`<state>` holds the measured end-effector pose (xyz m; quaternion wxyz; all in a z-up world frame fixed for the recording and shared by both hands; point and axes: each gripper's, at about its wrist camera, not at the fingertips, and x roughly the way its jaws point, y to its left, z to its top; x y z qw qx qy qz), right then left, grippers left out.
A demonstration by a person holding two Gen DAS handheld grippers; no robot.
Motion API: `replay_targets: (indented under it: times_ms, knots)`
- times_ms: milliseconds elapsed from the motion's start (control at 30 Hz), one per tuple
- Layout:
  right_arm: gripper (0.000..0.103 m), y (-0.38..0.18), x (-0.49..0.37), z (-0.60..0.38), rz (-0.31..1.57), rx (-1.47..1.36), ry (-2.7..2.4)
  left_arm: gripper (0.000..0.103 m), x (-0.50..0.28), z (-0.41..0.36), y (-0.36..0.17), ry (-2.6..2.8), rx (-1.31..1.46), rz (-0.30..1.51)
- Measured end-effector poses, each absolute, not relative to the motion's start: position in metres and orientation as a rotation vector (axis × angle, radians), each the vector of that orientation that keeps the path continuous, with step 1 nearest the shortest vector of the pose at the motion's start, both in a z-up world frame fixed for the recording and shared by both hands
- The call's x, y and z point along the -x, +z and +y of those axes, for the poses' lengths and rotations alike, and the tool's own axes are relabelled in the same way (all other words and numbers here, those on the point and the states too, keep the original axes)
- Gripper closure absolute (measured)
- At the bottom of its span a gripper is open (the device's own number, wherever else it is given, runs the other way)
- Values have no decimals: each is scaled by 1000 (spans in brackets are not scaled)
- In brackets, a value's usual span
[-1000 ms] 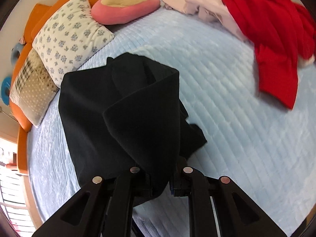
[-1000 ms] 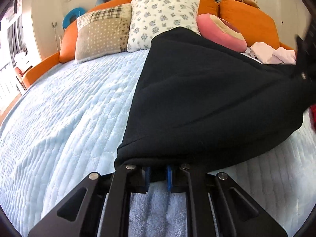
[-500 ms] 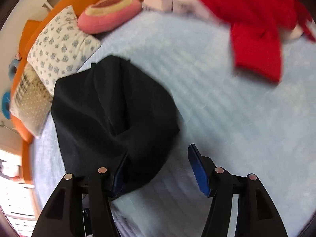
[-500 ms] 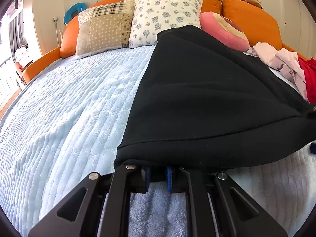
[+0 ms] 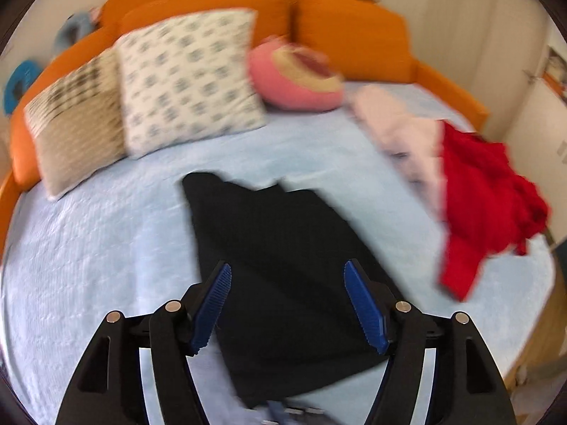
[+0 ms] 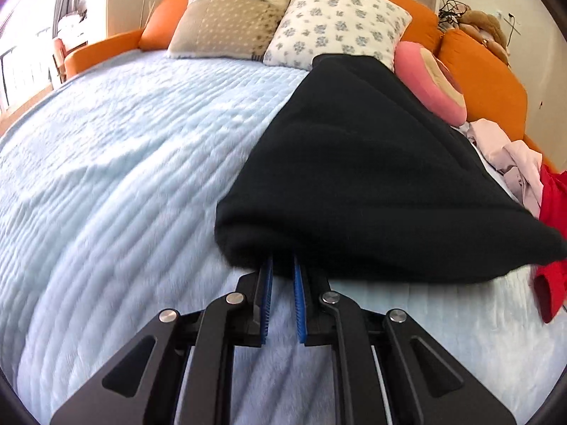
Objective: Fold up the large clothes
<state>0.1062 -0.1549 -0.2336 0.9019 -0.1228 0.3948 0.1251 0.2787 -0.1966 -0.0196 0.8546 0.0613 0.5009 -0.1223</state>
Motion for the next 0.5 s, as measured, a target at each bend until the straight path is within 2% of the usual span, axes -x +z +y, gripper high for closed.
replay_targets:
  times_ms: [133, 300, 433, 500]
  knots:
    - [90, -236, -94, -160, 833, 256, 271, 35, -309, -167, -78, -207, -127, 1167]
    - [90, -217, -77, -184, 812, 220, 281, 37, -310, -180, -157, -263, -99, 1292]
    - [90, -185, -74, -230, 787, 177, 250, 34, -309, -196, -193, -225, -122, 1273]
    - [90, -160, -82, -266, 771, 106, 227, 33, -304, -197, -193, -217, -122, 1237]
